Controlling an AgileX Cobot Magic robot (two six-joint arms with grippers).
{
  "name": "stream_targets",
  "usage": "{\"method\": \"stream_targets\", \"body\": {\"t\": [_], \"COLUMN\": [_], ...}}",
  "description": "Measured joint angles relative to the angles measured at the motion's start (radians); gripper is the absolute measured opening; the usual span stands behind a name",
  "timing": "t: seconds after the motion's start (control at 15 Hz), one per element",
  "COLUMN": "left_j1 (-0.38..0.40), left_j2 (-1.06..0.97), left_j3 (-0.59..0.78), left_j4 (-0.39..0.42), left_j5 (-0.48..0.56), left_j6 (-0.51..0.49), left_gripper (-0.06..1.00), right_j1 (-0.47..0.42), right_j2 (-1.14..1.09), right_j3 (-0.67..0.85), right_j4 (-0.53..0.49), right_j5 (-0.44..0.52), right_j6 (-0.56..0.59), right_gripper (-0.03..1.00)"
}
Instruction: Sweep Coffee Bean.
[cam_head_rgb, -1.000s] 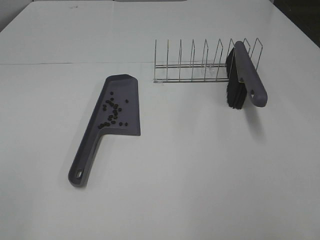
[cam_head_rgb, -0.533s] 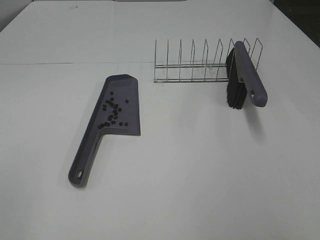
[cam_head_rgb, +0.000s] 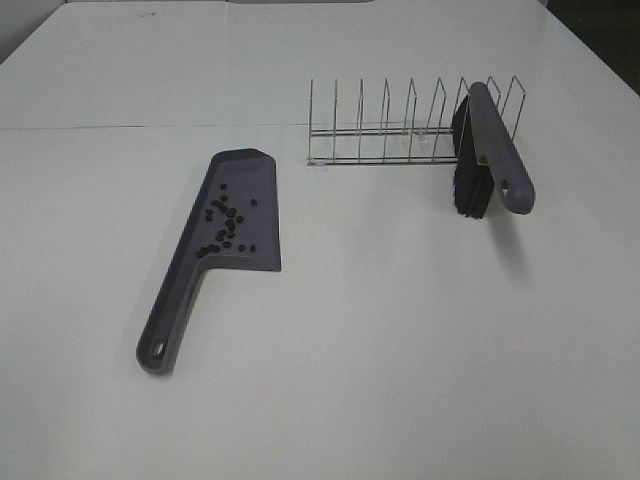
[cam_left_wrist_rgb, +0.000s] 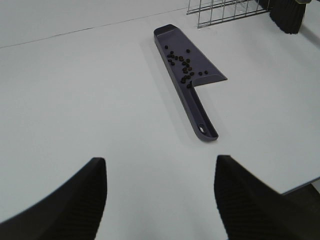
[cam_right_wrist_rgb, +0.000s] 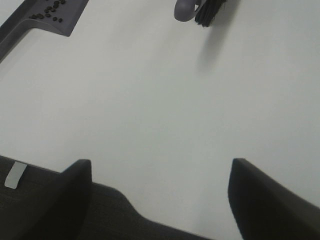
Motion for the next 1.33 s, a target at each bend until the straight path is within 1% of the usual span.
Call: {"method": "stream_targets", "body": {"t": [0.27,0.33,0.4,0.47,0.6,0.67,0.8,0.87,1.0,1.2,1.33], "left_j1": [0.0,0.01,0.049,0.107,0.248,0.284,0.383,0.403,0.41,0.4,0.396], "left_j2": [0.0,0.0,0.0,0.0,-0.001,-0.001,-0.002,-0.01,-0.04,-0.04,-0.04], "left_j3": [0.0,0.0,0.0,0.0,0.0,0.0,0.0,0.0,0.0,0.0,0.0], "left_j4": [0.0,0.0,-0.001,-0.001,-0.001,-0.001,-0.001,-0.001,-0.001,0.0,0.0], "left_j5": [-0.002,-0.002,-0.002,-0.002,-0.002,-0.002,-0.002,-0.002,-0.003,-0.003,-0.003], "left_j6": [0.0,0.0,0.0,0.0,0.0,0.0,0.0,0.0,0.0,0.0,0.0], "left_gripper": [0.57,0.57,0.57,0.57,0.57,0.57,0.57,0.57,0.57,0.57,0.57], "right_j1": [0.0,0.0,0.0,0.0,0.0,0.0,0.0,0.0,0.0,-0.079,-0.101], "right_j2": [0.0,0.0,0.0,0.0,-0.01,-0.016,-0.054,-0.079,-0.133,-0.199,-0.229], "right_j3": [0.0,0.0,0.0,0.0,0.0,0.0,0.0,0.0,0.0,0.0,0.0], "right_j4": [0.0,0.0,0.0,0.001,0.004,0.004,0.006,0.006,0.006,0.006,0.006], "right_j5": [0.0,-0.001,-0.001,-0.001,-0.002,-0.002,-0.003,-0.003,-0.002,-0.003,-0.004], "right_j6": [0.0,0.0,0.0,0.0,0.0,0.0,0.0,0.0,0.0,0.0,0.0], "right_gripper": [0.64,0.64,0.64,0.64,0.64,0.64,0.64,0.64,0.64,0.64,0.64]}}
